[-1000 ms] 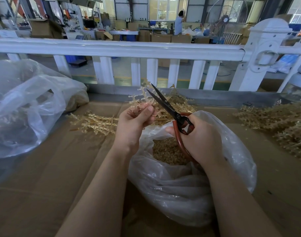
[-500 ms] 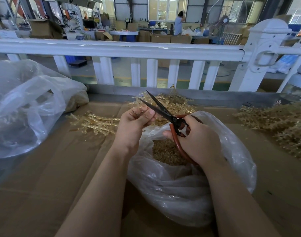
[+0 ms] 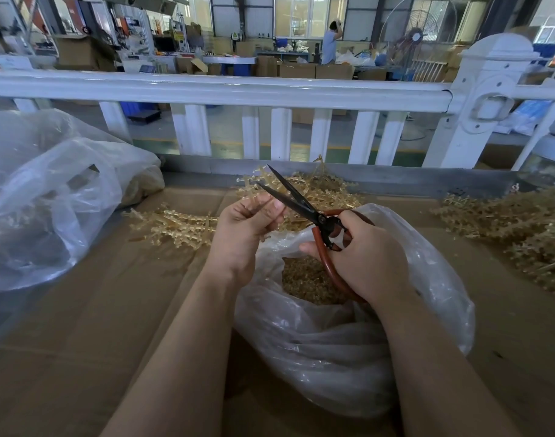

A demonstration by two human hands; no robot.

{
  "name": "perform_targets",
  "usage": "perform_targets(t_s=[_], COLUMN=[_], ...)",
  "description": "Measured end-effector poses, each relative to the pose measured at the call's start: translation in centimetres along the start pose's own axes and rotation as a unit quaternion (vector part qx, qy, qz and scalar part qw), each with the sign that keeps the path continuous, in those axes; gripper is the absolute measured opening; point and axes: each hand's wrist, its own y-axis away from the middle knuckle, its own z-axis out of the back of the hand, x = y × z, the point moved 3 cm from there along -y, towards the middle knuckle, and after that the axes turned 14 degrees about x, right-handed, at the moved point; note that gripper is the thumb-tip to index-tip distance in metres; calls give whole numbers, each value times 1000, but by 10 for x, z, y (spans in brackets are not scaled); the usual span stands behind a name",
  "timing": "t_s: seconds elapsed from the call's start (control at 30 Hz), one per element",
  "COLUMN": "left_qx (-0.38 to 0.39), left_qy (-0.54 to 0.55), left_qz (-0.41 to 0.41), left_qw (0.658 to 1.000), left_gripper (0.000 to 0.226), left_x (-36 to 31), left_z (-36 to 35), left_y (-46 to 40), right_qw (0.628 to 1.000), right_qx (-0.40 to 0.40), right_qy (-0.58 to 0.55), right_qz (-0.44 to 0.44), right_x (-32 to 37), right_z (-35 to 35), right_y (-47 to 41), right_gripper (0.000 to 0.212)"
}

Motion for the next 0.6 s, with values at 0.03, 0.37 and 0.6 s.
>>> perform_targets(t_s=[0.03,0.37,0.6], left_qx=[-1,-24,-18], left_qy=[2,2,-2], left_qz=[1,4,6], left_qw=[1000,1000,1000], left_gripper=[6,4,4], left_x=[0,1,-3], left_z=[0,1,-2], left_y=[0,0,2], right_qw=[1000,998,998], right_qx=[-3,-57,-65], right_qy=[-1,20,20], right_qz=[1,2,7], right_x=[0,4,4], right_z=[0,6,4], right_y=[0,3,4], right_gripper=[66,66,55])
